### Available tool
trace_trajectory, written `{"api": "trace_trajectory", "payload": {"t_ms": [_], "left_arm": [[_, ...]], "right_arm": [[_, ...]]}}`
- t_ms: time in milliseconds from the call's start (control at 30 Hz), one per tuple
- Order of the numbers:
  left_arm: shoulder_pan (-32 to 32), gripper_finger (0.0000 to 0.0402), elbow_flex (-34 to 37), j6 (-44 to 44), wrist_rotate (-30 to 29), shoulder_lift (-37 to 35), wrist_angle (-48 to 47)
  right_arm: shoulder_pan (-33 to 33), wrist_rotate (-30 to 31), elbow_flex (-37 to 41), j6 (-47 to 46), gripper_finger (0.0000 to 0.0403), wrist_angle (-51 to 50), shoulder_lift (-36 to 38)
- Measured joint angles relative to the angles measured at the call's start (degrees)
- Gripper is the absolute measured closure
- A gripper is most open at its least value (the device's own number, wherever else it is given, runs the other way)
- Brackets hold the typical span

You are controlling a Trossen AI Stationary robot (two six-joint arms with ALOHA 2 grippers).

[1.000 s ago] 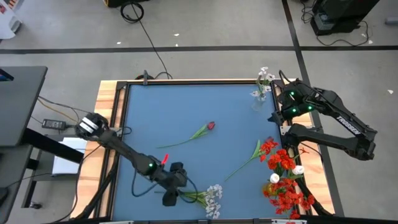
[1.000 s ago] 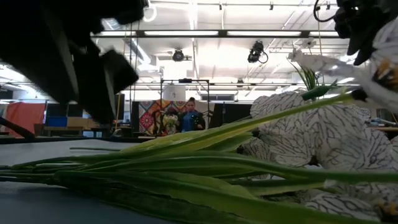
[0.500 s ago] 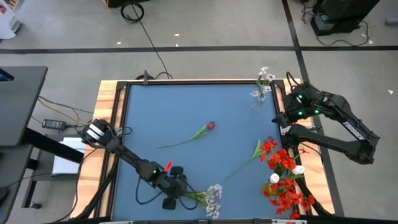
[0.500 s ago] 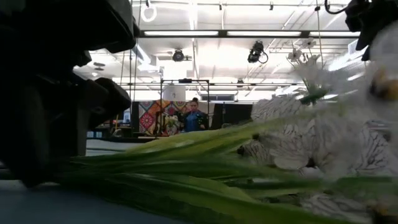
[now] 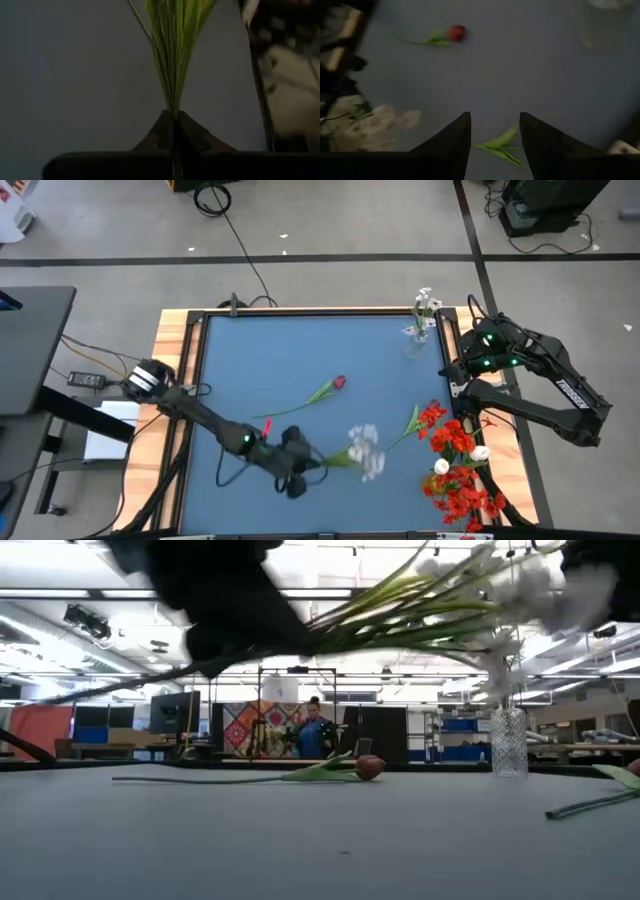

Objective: Sort flowers into vase by color
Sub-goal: Put the white flowers into the transparent vase

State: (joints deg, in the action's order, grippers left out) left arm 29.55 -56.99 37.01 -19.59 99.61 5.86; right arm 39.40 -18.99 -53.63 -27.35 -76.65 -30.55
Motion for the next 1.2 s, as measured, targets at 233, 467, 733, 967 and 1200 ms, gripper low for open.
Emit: {"api": "trace_trajectory", "payload": {"t_ms": [233, 467, 733, 967, 1200], "left_arm": [[-9.9, 0.0395, 0.0, -8.6, 2.4, -5.6, 14.2], [-21.8, 0.0396, 0.0, -12.0, 10.8, -5.9, 34.5], [-33.3, 0.0397, -0.8, -11.2, 18.3, -5.9, 46.2], [-39.9, 0.0397, -7.3, -13.8, 30.5, -5.9, 38.6], [-46.1, 0.0397, -14.1, -16.5, 37.9, -5.9, 29.8]], "right_arm": [[0.0, -6.1, 0.0, -0.8, 0.0202, 14.4, 0.3], [-1.1, -10.5, 0.0, -3.7, 0.0179, 30.7, 0.2], [-7.3, -6.6, 0.0, -6.1, 0.0173, 41.9, -3.4], [-16.8, 0.5, 0.0, -6.2, 0.0173, 56.7, -11.7], [-23.0, 12.4, 0.0, -2.0, 0.0174, 73.0, -20.0]]}}
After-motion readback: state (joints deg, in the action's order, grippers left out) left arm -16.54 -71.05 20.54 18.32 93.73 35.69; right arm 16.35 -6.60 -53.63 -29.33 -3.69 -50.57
